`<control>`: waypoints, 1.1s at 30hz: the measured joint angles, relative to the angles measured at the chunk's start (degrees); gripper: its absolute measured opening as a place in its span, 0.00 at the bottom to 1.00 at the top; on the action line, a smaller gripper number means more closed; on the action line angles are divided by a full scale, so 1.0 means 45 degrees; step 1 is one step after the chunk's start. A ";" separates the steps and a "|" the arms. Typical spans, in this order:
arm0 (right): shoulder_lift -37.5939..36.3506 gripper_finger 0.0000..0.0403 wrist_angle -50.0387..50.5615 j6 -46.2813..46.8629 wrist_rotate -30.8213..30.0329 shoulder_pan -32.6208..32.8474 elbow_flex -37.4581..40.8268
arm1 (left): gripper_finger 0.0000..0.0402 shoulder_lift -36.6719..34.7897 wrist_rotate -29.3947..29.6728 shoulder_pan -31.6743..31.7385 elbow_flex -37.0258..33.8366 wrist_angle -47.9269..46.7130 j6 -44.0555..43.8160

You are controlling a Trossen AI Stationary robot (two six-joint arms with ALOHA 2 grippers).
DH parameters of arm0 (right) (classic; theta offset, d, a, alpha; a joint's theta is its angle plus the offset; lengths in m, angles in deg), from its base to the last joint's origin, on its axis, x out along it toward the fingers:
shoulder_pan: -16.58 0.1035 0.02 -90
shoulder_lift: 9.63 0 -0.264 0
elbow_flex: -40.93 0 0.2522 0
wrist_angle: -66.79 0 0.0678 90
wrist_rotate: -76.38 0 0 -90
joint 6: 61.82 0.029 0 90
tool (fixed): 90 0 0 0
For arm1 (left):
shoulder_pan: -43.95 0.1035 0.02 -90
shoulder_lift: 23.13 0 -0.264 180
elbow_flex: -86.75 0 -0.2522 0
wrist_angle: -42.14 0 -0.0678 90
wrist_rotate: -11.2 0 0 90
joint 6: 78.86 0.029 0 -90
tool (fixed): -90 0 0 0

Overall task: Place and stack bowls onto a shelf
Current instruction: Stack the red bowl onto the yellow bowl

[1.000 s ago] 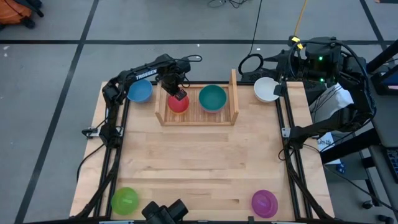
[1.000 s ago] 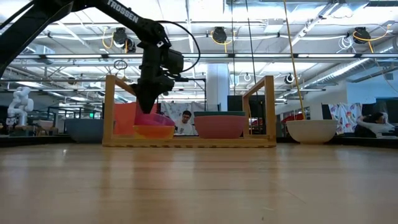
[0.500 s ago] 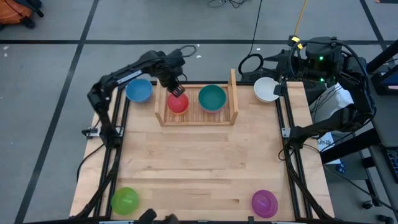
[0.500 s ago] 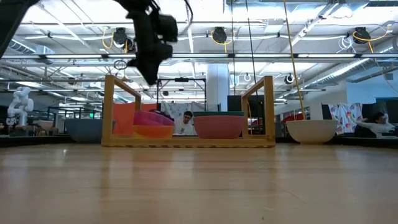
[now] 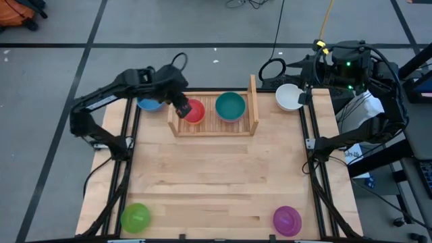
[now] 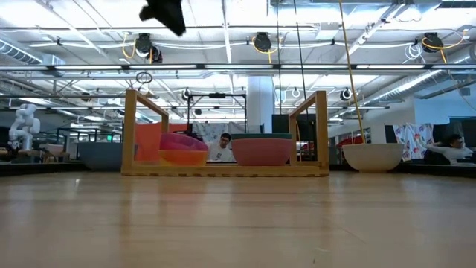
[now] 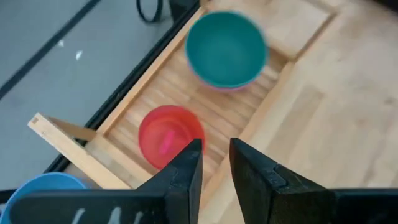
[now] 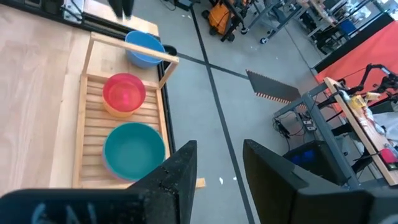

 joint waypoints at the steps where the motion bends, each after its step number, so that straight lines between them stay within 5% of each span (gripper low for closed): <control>1: -0.0039 0.31 0.0071 0.0013 -0.0004 0.0000 0.0000 | 0.22 -0.0212 0.0069 -0.0262 0.0005 -0.0020 -0.0024; 18: -0.1258 0.31 0.1484 0.0759 0.0015 0.0000 -0.0005 | 0.22 -0.1040 0.2257 -0.3839 0.0015 -0.1815 -0.3496; 27: -0.1325 0.31 0.1479 0.0441 0.0019 0.0000 -0.0005 | 0.22 -0.1045 0.1692 -0.2952 0.0253 0.0842 -0.3213; 33: -0.1320 0.31 0.1348 0.0408 0.0024 0.0005 -0.0005 | 0.22 -0.0314 0.1638 -0.2099 0.2008 0.0840 -0.2390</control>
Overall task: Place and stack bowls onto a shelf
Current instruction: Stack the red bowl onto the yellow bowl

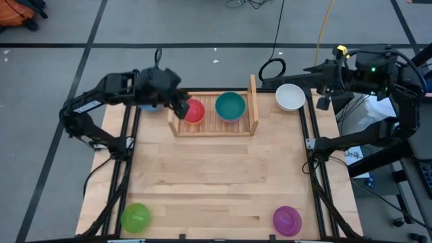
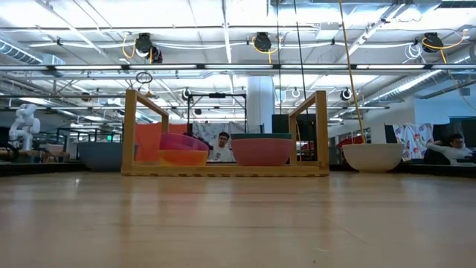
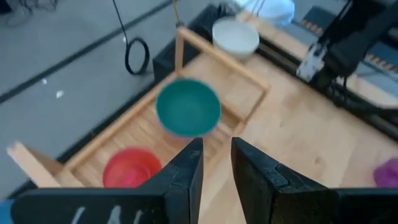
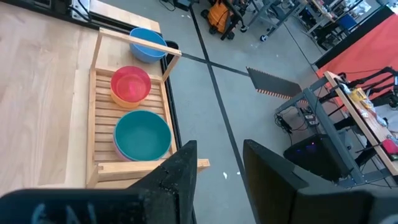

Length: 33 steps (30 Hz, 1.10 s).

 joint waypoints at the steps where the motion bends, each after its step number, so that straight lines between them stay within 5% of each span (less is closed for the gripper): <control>1: 0.0000 0.31 -0.0023 0.0000 0.0000 0.0000 0.0000 | 0.22 0.0220 -0.0020 0.0174 0.0443 -0.0014 0.0173; 14: 0.0000 0.31 -0.0061 0.0018 -0.0005 0.0000 0.0000 | 0.22 0.4168 -0.2731 0.2978 0.5387 -0.1681 0.2524; 25: 0.0010 0.31 -0.0074 0.0021 -0.0010 -0.0001 0.0000 | 0.22 0.6165 -0.2920 0.4656 0.5253 -0.4842 0.2346; 33: 0.0010 0.31 -0.0163 0.0024 -0.0011 -0.0001 0.0000 | 0.22 0.7655 -0.2880 0.5126 0.5253 -0.5082 0.3159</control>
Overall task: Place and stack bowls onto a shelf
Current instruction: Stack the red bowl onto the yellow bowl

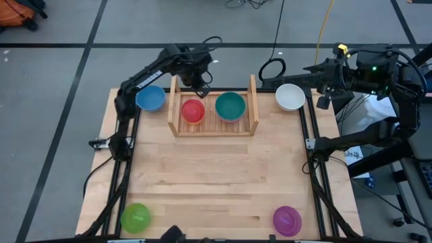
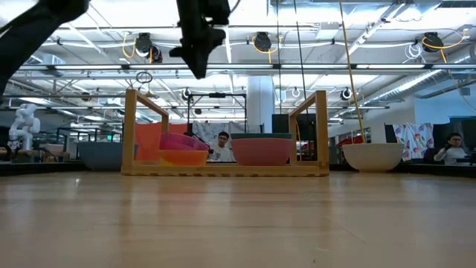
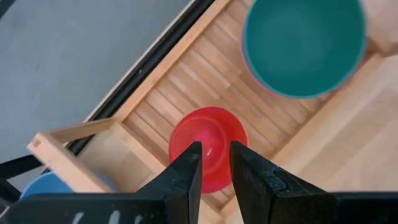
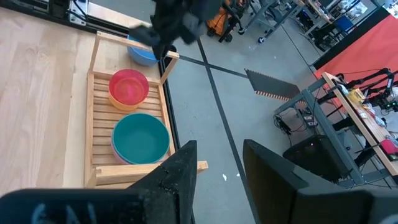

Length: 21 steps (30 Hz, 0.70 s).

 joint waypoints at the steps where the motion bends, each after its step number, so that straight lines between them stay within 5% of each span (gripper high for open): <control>1: -0.0002 0.31 0.0002 0.0000 0.0001 -0.0001 0.0000 | 0.22 0.0188 0.0000 0.0038 0.0000 0.0000 0.0009; 21: -0.0005 0.31 0.0007 0.0005 -0.0007 -0.0001 0.0000 | 0.22 0.2021 -0.0563 0.0315 -0.0128 0.0016 0.0364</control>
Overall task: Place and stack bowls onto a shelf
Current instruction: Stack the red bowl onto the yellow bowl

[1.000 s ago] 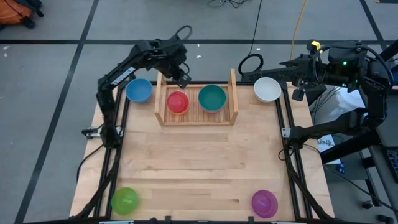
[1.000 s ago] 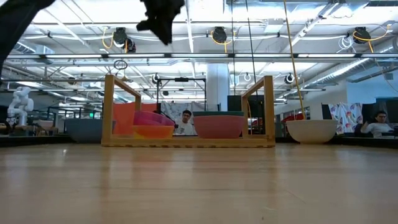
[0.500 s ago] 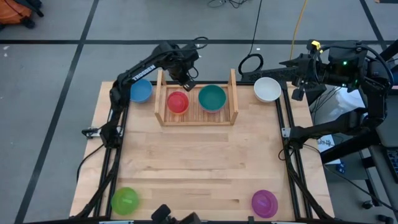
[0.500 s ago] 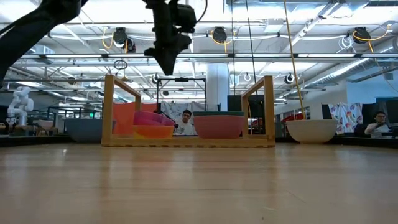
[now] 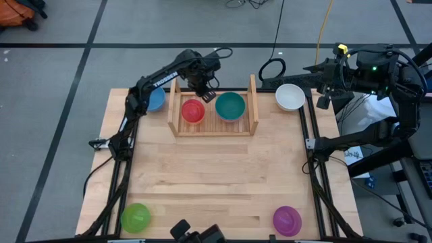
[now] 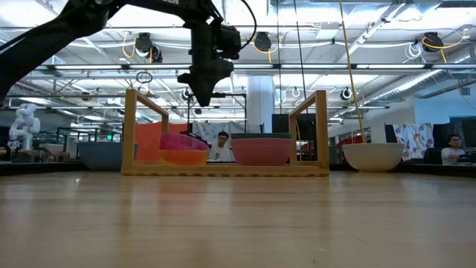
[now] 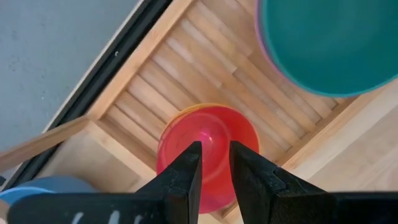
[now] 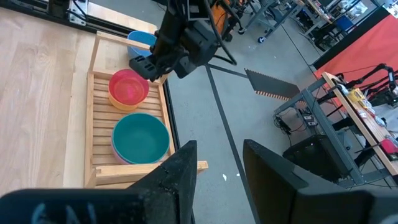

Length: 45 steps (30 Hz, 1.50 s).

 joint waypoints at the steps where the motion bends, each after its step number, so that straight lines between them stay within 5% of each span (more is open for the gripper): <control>1: 0.0000 0.31 0.0000 0.0000 0.0000 0.0002 0.0000 | 0.22 -0.0009 -0.0004 0.0001 -0.0123 -0.0022 -0.0021; 16: 0.0000 0.31 0.0002 0.0000 -0.0001 0.0000 0.0000 | 0.22 -0.0003 0.1072 -0.0024 -0.3406 -0.0025 0.0299; 45: 0.0000 0.31 0.0004 0.0238 -0.0001 0.0002 0.0000 | 0.22 -0.0013 0.2220 0.0217 -0.3428 0.0990 0.3292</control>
